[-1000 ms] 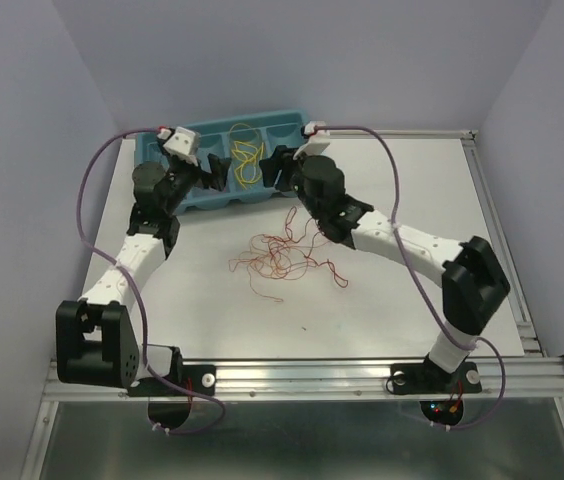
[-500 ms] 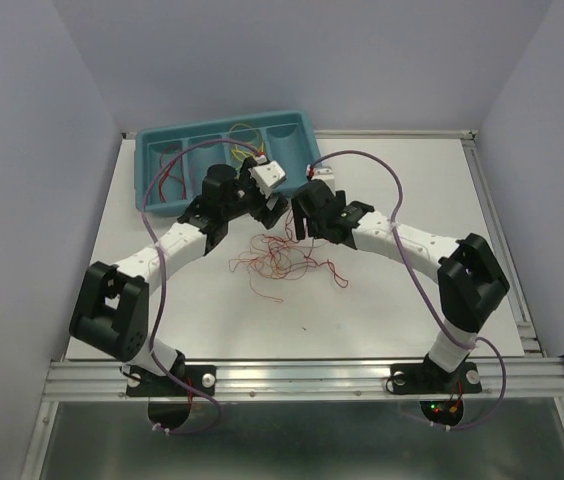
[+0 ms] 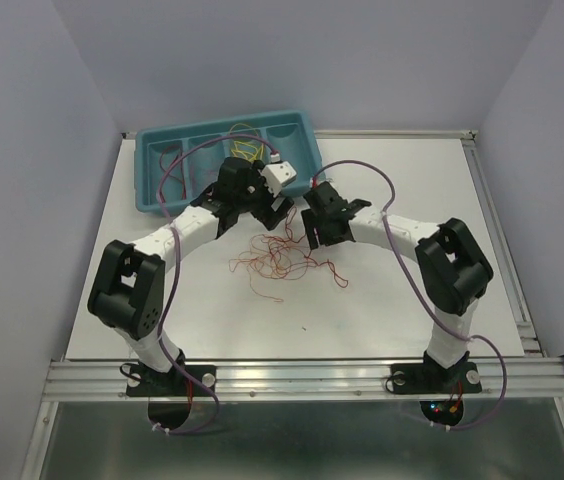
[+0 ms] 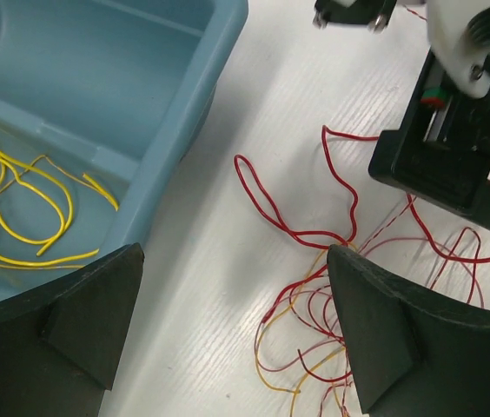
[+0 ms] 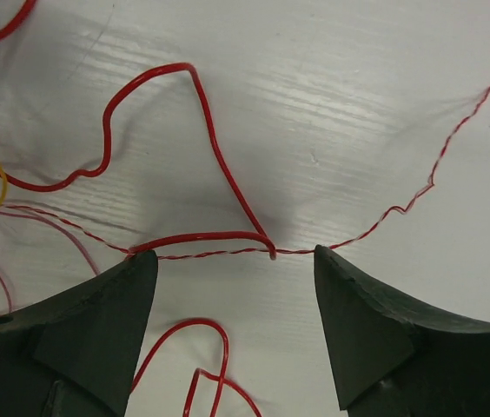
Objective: Untangle the cables
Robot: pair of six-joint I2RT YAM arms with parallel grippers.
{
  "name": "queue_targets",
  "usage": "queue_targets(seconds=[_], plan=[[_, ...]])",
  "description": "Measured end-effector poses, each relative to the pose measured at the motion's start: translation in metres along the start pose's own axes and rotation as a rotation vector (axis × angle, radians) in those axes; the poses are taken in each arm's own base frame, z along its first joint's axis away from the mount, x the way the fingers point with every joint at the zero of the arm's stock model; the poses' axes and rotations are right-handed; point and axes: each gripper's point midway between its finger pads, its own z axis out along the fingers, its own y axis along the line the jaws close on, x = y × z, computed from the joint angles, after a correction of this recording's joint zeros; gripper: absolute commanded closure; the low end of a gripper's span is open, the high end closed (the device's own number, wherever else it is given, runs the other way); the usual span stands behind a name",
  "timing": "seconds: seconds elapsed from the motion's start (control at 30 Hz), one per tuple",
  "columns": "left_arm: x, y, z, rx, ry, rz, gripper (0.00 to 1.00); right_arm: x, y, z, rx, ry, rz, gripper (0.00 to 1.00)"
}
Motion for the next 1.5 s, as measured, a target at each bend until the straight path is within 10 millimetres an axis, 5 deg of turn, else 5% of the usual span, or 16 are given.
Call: queue_targets(seconds=[0.07,0.17,0.2,0.3,0.43,0.53,0.8,0.97,1.5], plan=[[0.002,0.0,-0.001,0.001,0.009,0.002,0.01,0.009,0.003,0.008,-0.018,0.034,-0.036,0.28],[0.004,0.0,-0.004,0.003,0.021,-0.005,0.01,0.016,0.006,0.013,-0.039,0.058,-0.076,0.58],[0.003,0.0,-0.006,0.004,0.019,-0.007,0.01,0.016,0.005,0.014,-0.042,0.061,-0.093,0.76],[-0.006,0.002,-0.014,0.001,-0.009,-0.002,0.01,0.014,0.006,0.015,-0.058,0.054,-0.125,0.99],[-0.022,0.006,-0.024,-0.008,-0.056,0.011,0.01,0.001,0.008,0.009,-0.08,-0.003,-0.135,1.0],[-0.031,0.004,-0.027,0.002,-0.086,0.02,0.01,-0.015,0.005,-0.02,-0.124,-0.11,-0.105,0.99],[-0.035,-0.013,-0.026,0.088,-0.128,0.019,0.01,-0.067,-0.014,-0.167,-0.347,-0.58,0.04,0.99],[-0.037,-0.024,-0.021,0.157,-0.16,0.012,0.01,-0.064,-0.025,-0.221,-0.446,-0.756,0.091,0.99],[-0.02,-0.099,-0.029,0.431,-0.232,0.104,0.01,-0.058,-0.063,-0.31,-0.557,-1.164,0.277,0.99]])
